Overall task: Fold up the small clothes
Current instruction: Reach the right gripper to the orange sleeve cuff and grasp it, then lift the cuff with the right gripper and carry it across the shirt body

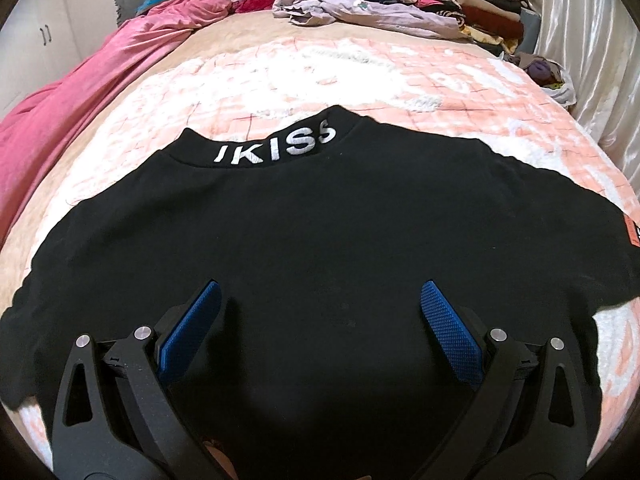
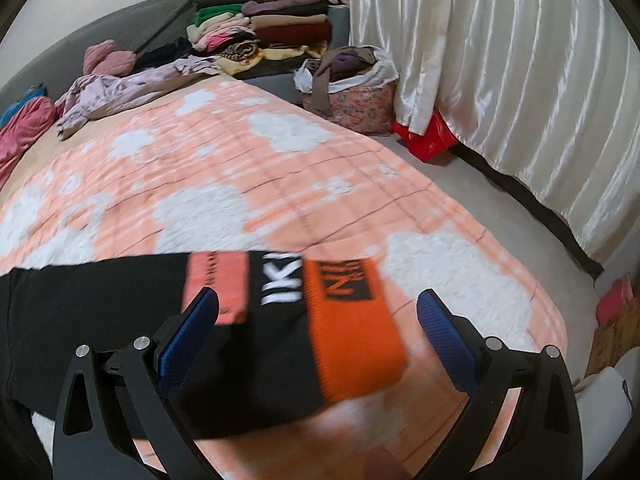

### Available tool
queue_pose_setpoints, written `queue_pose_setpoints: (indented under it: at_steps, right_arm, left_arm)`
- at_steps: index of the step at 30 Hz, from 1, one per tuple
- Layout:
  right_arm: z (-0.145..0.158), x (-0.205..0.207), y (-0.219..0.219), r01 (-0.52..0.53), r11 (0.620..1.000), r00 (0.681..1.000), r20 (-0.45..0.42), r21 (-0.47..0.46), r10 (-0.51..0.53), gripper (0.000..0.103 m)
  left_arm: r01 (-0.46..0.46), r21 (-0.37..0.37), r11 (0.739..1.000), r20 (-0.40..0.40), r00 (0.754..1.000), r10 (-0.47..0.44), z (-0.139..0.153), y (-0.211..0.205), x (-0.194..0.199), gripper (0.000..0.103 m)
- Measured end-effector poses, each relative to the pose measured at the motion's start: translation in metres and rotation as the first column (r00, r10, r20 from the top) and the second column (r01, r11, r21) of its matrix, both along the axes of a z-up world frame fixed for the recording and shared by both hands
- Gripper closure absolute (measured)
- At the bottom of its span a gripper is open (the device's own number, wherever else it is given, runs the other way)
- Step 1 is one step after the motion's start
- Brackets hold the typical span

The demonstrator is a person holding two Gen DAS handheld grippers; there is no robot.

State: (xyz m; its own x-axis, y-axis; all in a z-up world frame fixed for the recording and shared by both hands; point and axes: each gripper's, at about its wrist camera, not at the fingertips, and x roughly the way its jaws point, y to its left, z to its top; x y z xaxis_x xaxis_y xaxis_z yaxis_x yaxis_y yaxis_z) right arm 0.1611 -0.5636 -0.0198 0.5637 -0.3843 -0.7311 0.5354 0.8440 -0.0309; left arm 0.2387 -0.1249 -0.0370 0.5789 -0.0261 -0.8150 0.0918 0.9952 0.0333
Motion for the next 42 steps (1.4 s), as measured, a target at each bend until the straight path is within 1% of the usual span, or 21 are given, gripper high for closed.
queue_pose_setpoints:
  at_steps: [2, 5, 6, 7, 8, 10, 11, 12, 13, 14, 15, 18, 21, 24, 26, 29, 33, 39, 40, 41, 42]
  right_arm:
    - [-0.003, 0.001, -0.011, -0.011, 0.998, 1.000, -0.001, 0.059, 0.011, 0.004]
    - [-0.009, 0.004, -0.016, -0.029, 0.997, 0.999, -0.024, 0.066, 0.031, 0.006]
    - [-0.012, 0.005, -0.019, -0.040, 0.995, 0.999, -0.026, 0.090, 0.043, 0.021]
    - [-0.018, 0.007, -0.024, -0.050, 0.987, 0.998, -0.028, 0.153, 0.055, 0.033]
    - [-0.024, 0.007, -0.028, -0.044, 0.978, 0.998, -0.034, 0.204, 0.052, 0.039]
    - [-0.026, 0.005, -0.029, -0.046, 0.973, 0.998, -0.018, 0.225, 0.052, 0.043]
    - [-0.024, 0.002, -0.029, -0.054, 0.971, 0.998, -0.006, 0.232, 0.057, 0.051]
    - [-0.023, 0.000, -0.030, -0.067, 0.966, 0.998, 0.012, 0.249, 0.066, 0.064]
    - [-0.021, -0.003, -0.032, -0.089, 0.953, 0.996, 0.049, 0.288, 0.079, 0.069]
    - [-0.021, -0.006, -0.033, -0.109, 0.939, 0.993, 0.076, 0.326, 0.089, 0.077]
    - [-0.020, -0.008, -0.033, -0.129, 0.929, 0.990, 0.095, 0.347, 0.103, 0.082]
    - [-0.011, -0.014, -0.026, -0.172, 0.925, 0.982, 0.138, 0.339, 0.131, 0.085]
    - [0.004, -0.022, -0.014, -0.218, 0.918, 0.968, 0.192, 0.331, 0.160, 0.086]
    - [0.023, -0.026, 0.005, -0.286, 0.904, 0.945, 0.247, 0.319, 0.212, 0.086]
    - [0.034, -0.026, 0.017, -0.322, 0.897, 0.932, 0.266, 0.303, 0.245, 0.086]
    - [0.050, -0.023, 0.042, -0.386, 0.878, 0.906, 0.297, 0.284, 0.302, 0.086]
    - [0.067, -0.014, 0.079, -0.469, 0.840, 0.867, 0.325, 0.272, 0.379, 0.086]
    - [0.079, 0.004, 0.146, -0.592, 0.757, 0.797, 0.344, 0.278, 0.497, 0.086]
    - [0.080, 0.009, 0.161, -0.616, 0.735, 0.781, 0.343, 0.282, 0.522, 0.086]
    - [0.080, 0.010, 0.170, -0.628, 0.726, 0.772, 0.342, 0.280, 0.536, 0.086]
    - [0.081, 0.014, 0.184, -0.648, 0.710, 0.757, 0.337, 0.276, 0.560, 0.086]
  left_arm:
    - [-0.003, 0.015, 1.000, 0.004, 1.000, 0.003, -0.003, 0.000, 0.002, 0.009]
    - [-0.002, 0.018, 1.000, 0.001, 1.000, 0.002, -0.007, 0.000, 0.003, 0.009]
    - [-0.002, 0.017, 1.000, 0.000, 1.000, 0.002, -0.007, 0.000, 0.003, 0.009]
    - [-0.003, 0.016, 1.000, -0.002, 1.000, 0.003, -0.008, 0.000, 0.004, 0.009]
    - [-0.003, 0.012, 1.000, -0.006, 1.000, 0.004, -0.009, 0.000, 0.005, 0.009]
    - [-0.005, 0.010, 1.000, -0.004, 1.000, 0.005, -0.010, -0.001, 0.004, 0.009]
    - [-0.004, 0.008, 1.000, -0.003, 1.000, 0.004, -0.010, -0.001, 0.005, 0.009]
    - [-0.004, 0.008, 1.000, -0.001, 1.000, 0.004, -0.010, -0.001, 0.004, 0.009]
    - [-0.004, 0.007, 1.000, 0.001, 1.000, 0.004, -0.010, -0.001, 0.005, 0.009]
    - [-0.004, 0.005, 1.000, 0.001, 1.000, 0.004, -0.011, -0.001, 0.005, 0.009]
    - [-0.005, 0.004, 1.000, 0.003, 1.000, 0.005, -0.011, 0.000, 0.005, 0.009]
    - [-0.007, 0.005, 1.000, 0.008, 1.000, 0.007, -0.012, -0.001, 0.005, 0.009]
    - [-0.008, 0.003, 1.000, 0.013, 1.000, 0.008, -0.012, -0.001, 0.004, 0.009]
    - [-0.014, -0.009, 1.000, 0.019, 1.000, 0.014, -0.009, 0.002, 0.004, 0.009]
    - [-0.024, -0.019, 1.000, 0.025, 0.999, 0.025, -0.006, 0.006, 0.003, 0.009]
    - [-0.027, -0.028, 0.999, 0.033, 0.999, 0.028, -0.001, 0.011, 0.000, 0.009]
    - [-0.026, -0.050, 0.998, 0.049, 0.998, 0.029, 0.007, 0.019, -0.006, 0.009]
    - [-0.042, -0.073, 0.996, 0.074, 0.996, 0.047, 0.017, 0.035, -0.015, 0.009]
    - [-0.047, -0.073, 0.996, 0.078, 0.996, 0.053, 0.018, 0.038, -0.017, 0.009]
    - [-0.054, -0.073, 0.996, 0.081, 0.995, 0.060, 0.019, 0.042, -0.017, 0.009]
    - [-0.063, -0.080, 0.995, 0.084, 0.994, 0.069, 0.019, 0.047, -0.018, 0.009]
